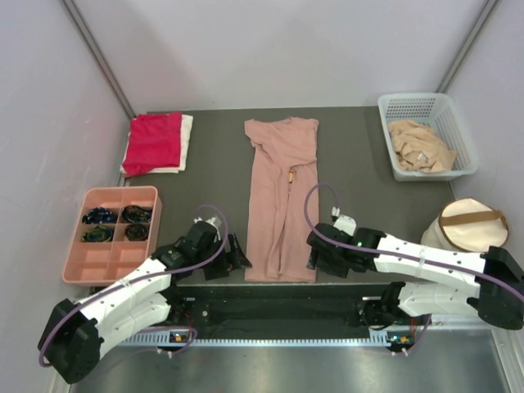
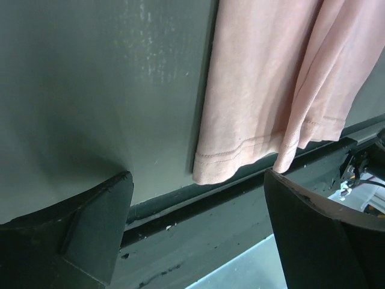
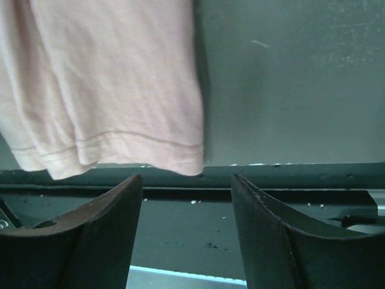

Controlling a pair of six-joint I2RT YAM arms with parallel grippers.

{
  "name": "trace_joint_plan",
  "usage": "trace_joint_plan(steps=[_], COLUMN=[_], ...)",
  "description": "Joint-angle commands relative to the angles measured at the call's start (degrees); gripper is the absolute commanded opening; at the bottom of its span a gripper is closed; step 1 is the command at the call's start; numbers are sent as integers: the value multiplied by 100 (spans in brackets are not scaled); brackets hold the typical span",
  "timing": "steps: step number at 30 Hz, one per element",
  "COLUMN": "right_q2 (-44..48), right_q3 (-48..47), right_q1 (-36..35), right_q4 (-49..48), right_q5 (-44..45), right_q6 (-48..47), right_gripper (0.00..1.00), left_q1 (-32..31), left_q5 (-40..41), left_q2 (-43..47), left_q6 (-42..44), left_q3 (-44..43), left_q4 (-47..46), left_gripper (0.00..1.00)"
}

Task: Fold and stack the t-shirts
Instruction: Rotate the tshirt 90 degrees

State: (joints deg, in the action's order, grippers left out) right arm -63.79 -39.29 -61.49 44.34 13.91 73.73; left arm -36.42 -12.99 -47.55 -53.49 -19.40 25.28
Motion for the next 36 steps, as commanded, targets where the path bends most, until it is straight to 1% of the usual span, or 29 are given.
trace_joint_plan(steps=[1, 2, 3, 4, 5, 6, 8, 9, 11, 12, 17, 36], right_q2=[-361, -771, -984, -1186, -1623, -1793, -2092, -2268, -2383, -2497, -2709, -3544], right_q3=[-982, -1211, -1700, -1957, -2186, -2571, -2794, -2882, -2874, -2874, -2892, -2997], right_q1=[-424, -512, -582, -740, -811, -855, -952, -970, -970, -970, -970, -970], right_q4=[13, 188, 259, 329, 443, 479, 323, 217, -20, -135, -197, -619], right_q5=[375, 506, 559, 612, 691, 701, 640, 587, 464, 446, 393, 77], right_q6=[-332, -455, -683, -798, -938, -975, -1010, -1001, -949, -923, -869, -966], right_gripper=[60, 60, 61, 60, 60, 60, 60, 58, 56, 53, 49, 43], left_q1=[-146, -163, -172, -172, -172, -189, -181, -181, -190, -198, -198, -198], left_q5=[262, 271, 280, 280, 280, 289, 341, 359, 385, 394, 438, 640], left_q2=[-122, -149, -175, -202, -202, -185, -132, -62, 0, 78, 220, 325], left_q6=[-161, -153, -152, -144, -152, -152, -144, -152, -152, -152, -170, -231], left_q3=[-64, -99, -117, -143, -152, -161, -178, -178, -187, -187, -170, -257], left_q4=[-330, -348, -339, -339, -339, -322, -269, -199, -129, -67, 74, 355], left_gripper=[94, 94, 94, 94, 94, 94, 94, 94, 94, 94, 94, 96])
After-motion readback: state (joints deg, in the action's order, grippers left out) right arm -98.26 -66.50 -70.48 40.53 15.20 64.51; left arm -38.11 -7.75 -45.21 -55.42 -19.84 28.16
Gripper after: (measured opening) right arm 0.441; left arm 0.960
